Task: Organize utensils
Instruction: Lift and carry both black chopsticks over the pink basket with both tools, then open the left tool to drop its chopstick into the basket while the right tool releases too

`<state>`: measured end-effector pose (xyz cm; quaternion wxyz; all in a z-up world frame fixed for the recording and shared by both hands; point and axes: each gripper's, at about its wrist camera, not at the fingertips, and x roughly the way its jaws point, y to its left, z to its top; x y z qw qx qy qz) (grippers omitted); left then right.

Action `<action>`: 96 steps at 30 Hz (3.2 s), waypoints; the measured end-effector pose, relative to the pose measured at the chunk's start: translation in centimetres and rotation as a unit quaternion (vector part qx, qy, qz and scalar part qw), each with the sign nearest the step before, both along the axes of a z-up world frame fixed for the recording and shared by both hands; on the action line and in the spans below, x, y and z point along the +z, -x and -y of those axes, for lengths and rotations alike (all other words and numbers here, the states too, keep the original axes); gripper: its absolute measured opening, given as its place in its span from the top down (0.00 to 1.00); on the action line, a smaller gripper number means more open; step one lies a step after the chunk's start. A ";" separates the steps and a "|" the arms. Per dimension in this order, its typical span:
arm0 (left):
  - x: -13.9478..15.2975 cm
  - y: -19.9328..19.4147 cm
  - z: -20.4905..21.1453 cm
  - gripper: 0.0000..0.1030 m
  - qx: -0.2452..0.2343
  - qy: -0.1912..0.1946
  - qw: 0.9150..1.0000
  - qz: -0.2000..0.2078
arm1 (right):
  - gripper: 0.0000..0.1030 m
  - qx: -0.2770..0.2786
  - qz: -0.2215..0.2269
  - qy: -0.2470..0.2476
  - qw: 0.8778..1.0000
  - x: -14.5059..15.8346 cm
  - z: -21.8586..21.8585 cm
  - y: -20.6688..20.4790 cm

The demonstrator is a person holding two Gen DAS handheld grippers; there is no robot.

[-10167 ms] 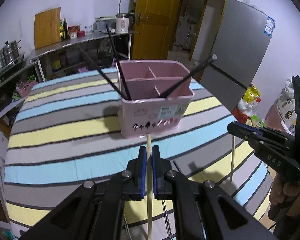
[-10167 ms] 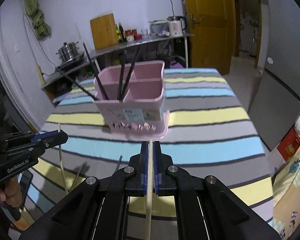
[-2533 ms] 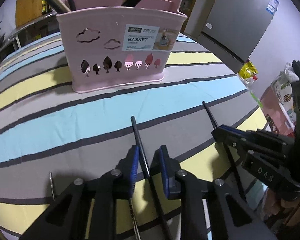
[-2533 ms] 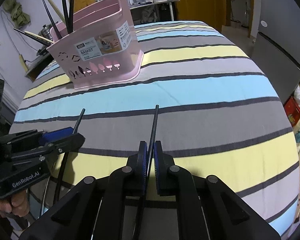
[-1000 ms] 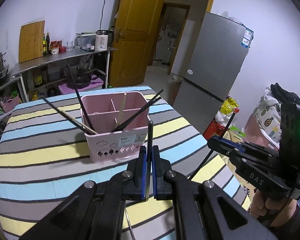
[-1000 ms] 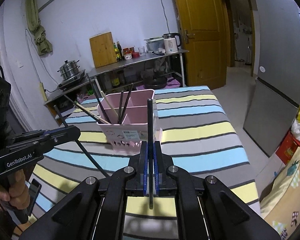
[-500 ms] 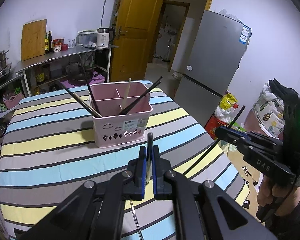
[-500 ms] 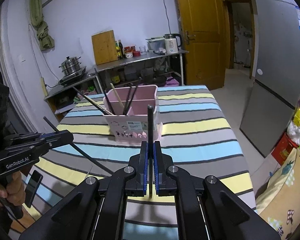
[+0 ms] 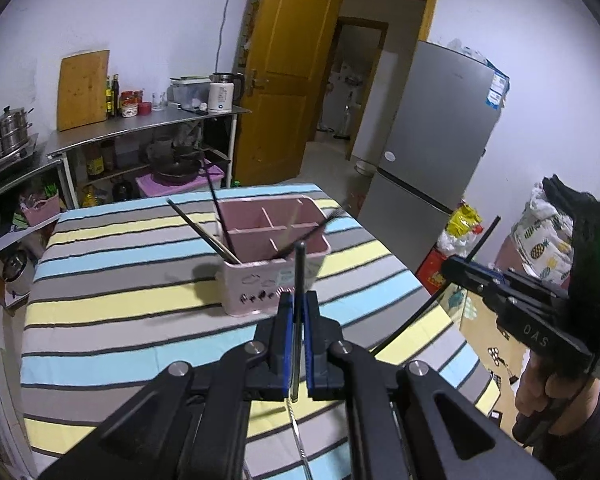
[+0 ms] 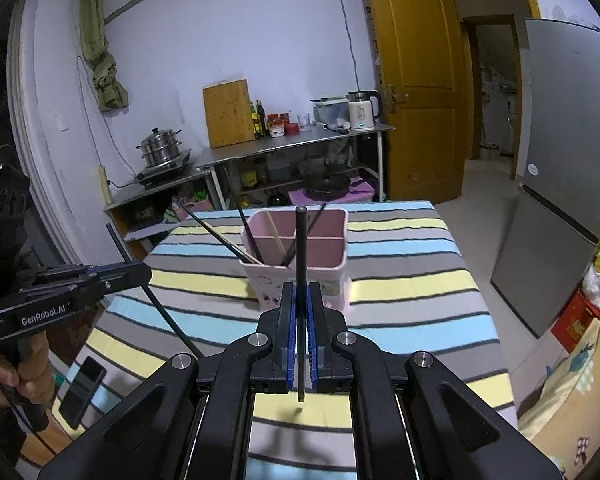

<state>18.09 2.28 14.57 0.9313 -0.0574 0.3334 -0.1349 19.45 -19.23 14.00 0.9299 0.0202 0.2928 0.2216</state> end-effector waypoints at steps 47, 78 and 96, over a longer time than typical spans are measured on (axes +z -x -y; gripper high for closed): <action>1.4 -14.2 -2.8 0.95 0.023 0.017 0.999 0.014 | 0.96 -0.008 0.014 -0.064 0.998 0.8 -6.6 -14.3; 1.3 -9.4 -4.0 0.74 0.046 0.018 0.999 0.014 | 0.89 -0.003 0.007 -0.043 0.999 0.9 -4.9 -10.4; -0.6 2.2 -3.6 0.74 0.051 0.025 0.998 0.039 | 0.88 -0.002 0.033 -0.029 0.999 0.4 -2.5 1.2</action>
